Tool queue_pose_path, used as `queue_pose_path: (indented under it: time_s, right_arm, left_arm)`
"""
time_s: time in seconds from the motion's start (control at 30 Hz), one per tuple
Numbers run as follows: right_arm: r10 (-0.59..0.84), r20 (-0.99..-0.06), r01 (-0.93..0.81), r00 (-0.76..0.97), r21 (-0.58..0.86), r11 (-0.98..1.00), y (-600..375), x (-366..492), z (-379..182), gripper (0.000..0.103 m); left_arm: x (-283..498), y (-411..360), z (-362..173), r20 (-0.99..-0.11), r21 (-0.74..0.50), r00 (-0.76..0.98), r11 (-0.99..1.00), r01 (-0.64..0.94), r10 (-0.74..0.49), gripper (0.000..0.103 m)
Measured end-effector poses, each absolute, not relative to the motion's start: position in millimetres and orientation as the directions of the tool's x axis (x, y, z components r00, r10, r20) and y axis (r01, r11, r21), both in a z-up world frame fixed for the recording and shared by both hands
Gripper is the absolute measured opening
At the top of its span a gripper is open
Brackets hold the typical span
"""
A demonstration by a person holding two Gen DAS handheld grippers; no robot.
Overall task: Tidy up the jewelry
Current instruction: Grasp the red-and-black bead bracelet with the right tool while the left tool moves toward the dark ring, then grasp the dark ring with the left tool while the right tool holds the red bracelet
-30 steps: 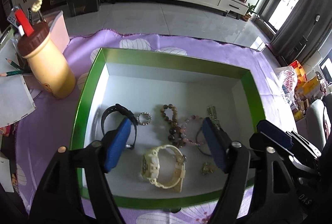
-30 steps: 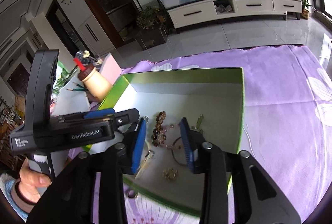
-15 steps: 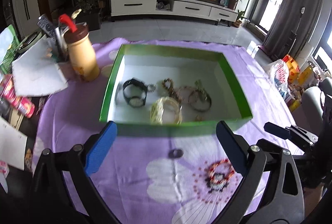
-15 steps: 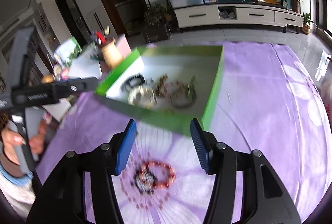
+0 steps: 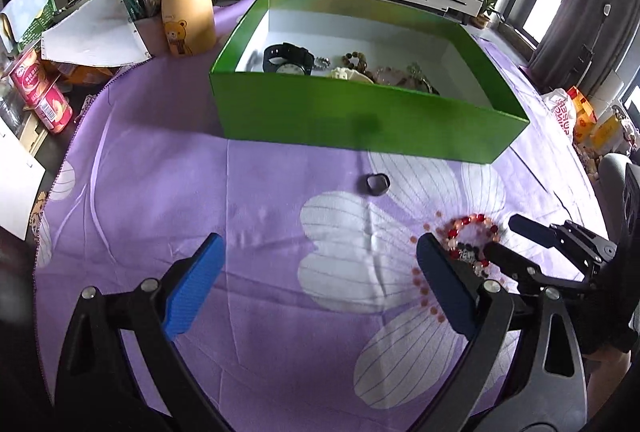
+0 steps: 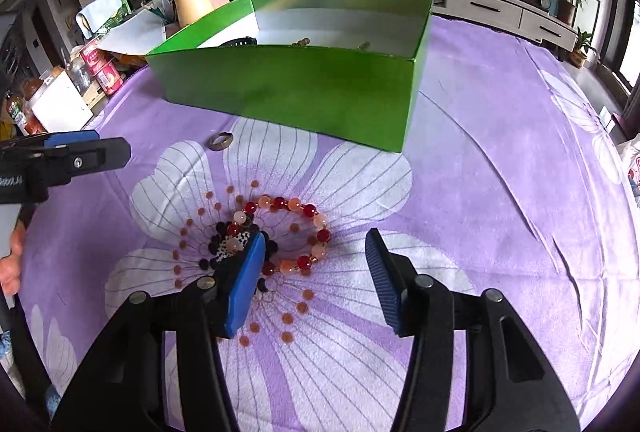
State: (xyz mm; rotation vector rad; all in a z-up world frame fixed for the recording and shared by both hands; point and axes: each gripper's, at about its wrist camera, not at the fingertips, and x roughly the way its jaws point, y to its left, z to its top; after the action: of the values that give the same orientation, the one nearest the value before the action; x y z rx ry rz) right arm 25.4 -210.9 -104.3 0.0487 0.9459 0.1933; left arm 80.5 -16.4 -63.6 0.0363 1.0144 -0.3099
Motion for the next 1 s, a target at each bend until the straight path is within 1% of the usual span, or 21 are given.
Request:
queue_pose_path:
  time_s: [0.17,0.23,0.27,0.3,0.33,0.5,0.7,0.87,0.93,1.0]
  right_arm:
    - [0.165,-0.797,-0.157,0.581,0.089,0.984,-206,27,-105,0.043]
    - [0.134,-0.796,-0.175,0.590,0.036,0.984,-200,26,-106,0.031]
    - [0.129,-0.794,-0.188,0.594,0.019,0.982,-197,25,-106,0.027]
    - [0.134,-0.795,-0.195,0.592,0.020,0.981,-195,25,-106,0.017]
    - [0.136,-0.797,-0.197,0.588,0.021,0.980,-194,25,-106,0.009]
    - [0.165,-0.786,-0.181,0.596,0.069,0.981,-199,23,-102,0.007]
    - [0.214,-0.693,-0.170,0.688,0.133,0.976,-214,10,-61,0.007]
    - [0.228,-0.643,-0.148,0.731,0.177,0.973,-229,4,-42,0.007]
    - [0.229,-0.638,-0.137,0.735,0.192,0.972,-232,4,-43,0.007]
    - [0.234,-0.639,-0.125,0.733,0.210,0.970,-236,4,-45,0.007]
  left_arm:
    - [82,-22,-63,-0.839,-0.110,0.487,0.953,0.284,-0.242,0.097]
    - [83,-23,-63,-0.839,-0.118,0.484,0.951,0.286,-0.249,0.097]
    - [84,-25,-63,-0.839,-0.121,0.483,0.950,0.288,-0.253,0.097]
    - [85,-26,-63,-0.839,-0.123,0.481,0.949,0.290,-0.256,0.097]
    - [86,-27,-64,-0.839,-0.124,0.480,0.948,0.291,-0.257,0.097]
    - [89,-30,-66,-0.841,-0.149,0.466,0.945,0.292,-0.276,0.097]
    - [91,-38,-67,-0.836,-0.151,0.466,0.937,0.315,-0.291,0.097]
    - [95,-53,-72,-0.836,-0.124,0.468,0.931,0.344,-0.285,0.097]
    - [98,-63,-76,-0.840,-0.102,0.468,0.926,0.363,-0.276,0.095]
    - [101,-69,-79,-0.841,-0.083,0.469,0.922,0.378,-0.268,0.088]
